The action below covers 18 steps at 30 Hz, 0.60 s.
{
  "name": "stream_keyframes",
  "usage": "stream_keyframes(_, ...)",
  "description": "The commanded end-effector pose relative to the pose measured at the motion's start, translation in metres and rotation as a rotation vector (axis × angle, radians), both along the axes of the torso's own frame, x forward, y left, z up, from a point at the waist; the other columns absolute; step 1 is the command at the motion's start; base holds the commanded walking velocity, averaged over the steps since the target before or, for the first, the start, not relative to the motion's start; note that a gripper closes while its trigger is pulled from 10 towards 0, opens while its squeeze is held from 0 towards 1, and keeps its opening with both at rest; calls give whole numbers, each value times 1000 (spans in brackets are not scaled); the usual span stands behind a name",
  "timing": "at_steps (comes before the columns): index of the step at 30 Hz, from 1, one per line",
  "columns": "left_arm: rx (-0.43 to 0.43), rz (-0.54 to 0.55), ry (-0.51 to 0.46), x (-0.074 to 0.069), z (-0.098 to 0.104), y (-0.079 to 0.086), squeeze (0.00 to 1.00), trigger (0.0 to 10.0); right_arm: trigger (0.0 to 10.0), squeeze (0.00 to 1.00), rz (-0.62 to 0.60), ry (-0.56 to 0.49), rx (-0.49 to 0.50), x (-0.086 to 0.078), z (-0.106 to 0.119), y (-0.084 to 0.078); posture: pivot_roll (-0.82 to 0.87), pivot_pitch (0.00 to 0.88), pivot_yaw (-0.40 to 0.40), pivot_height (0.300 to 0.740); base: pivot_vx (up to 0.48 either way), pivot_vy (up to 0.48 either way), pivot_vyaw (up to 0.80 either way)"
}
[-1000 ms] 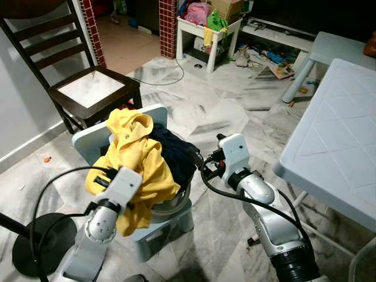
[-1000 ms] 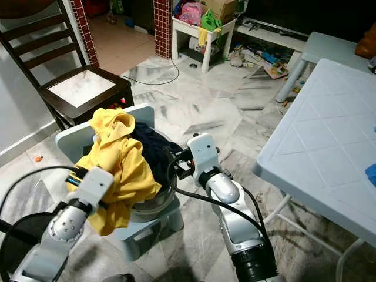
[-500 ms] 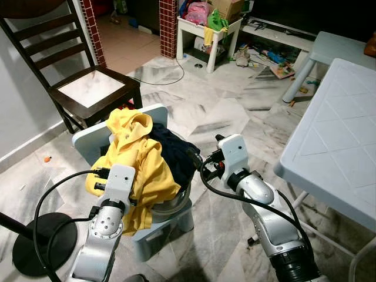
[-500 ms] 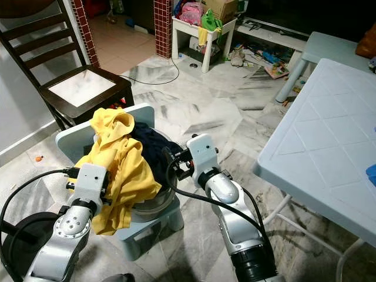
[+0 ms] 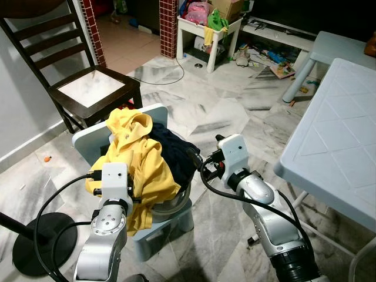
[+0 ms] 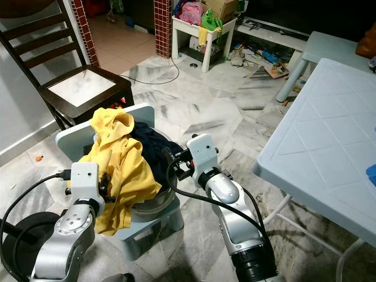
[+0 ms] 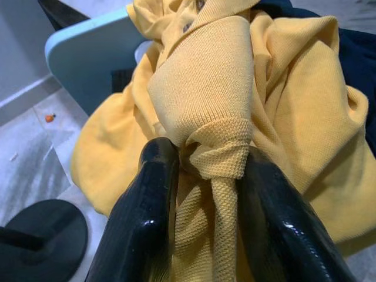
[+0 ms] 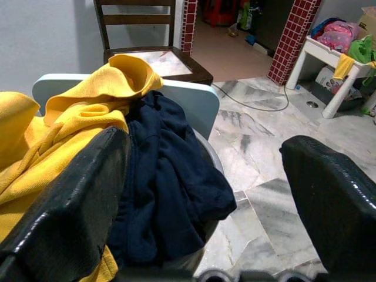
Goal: Hang hanger
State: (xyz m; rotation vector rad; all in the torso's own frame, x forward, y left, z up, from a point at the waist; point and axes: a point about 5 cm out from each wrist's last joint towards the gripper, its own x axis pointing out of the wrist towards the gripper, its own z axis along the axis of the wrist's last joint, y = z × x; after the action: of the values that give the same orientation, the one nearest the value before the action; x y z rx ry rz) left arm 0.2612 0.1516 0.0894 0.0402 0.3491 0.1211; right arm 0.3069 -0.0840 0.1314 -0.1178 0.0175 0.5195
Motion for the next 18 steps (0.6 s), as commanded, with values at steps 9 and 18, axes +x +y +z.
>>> stream_keyframes(9, -147, 57, 84, -6, -5, 0, 0, 0, 10000, 0, -3, 4, -13, 0, -1, -1, 13, 106, -58, 740, 0, 0, 0)
stream_keyframes(18, -149, 80, 85, -3, -6, 8, 0, 0, 10000, 0, -9, 5, -16, 0, -2, -2, 13, 106, -58, 740, 0, 0, 0)
